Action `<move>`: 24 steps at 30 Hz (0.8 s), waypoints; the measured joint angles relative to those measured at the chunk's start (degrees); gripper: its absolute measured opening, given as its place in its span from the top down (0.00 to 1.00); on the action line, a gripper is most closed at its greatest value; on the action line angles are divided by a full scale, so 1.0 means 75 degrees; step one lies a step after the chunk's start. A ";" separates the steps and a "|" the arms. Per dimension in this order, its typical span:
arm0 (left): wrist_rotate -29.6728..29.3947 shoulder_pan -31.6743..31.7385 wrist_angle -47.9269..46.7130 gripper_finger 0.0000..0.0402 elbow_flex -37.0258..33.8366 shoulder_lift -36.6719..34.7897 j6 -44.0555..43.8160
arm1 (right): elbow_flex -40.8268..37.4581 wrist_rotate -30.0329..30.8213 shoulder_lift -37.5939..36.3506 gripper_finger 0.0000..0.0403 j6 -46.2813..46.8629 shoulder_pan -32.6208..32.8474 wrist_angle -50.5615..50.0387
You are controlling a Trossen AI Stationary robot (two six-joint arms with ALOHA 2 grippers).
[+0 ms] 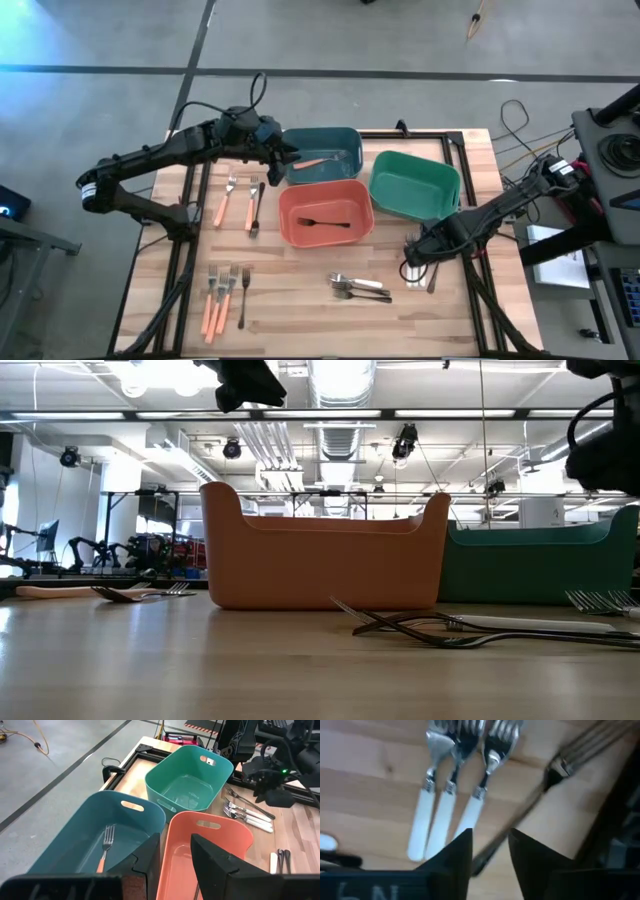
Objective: Sort silverware by color (type)
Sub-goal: Put the white fork into the green bin
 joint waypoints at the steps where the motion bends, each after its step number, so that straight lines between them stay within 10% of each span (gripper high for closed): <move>1: 0.0000 0.0000 0.0000 0.77 0.0000 0.0000 0.0000 | -0.0036 0.0098 0.0000 0.67 0.0040 0.0000 0.0020; 24: -0.0308 0.0000 -0.0003 0.77 0.0000 0.0000 -0.0003 | -0.0912 0.0325 0.0828 0.62 0.0265 -0.0003 0.1521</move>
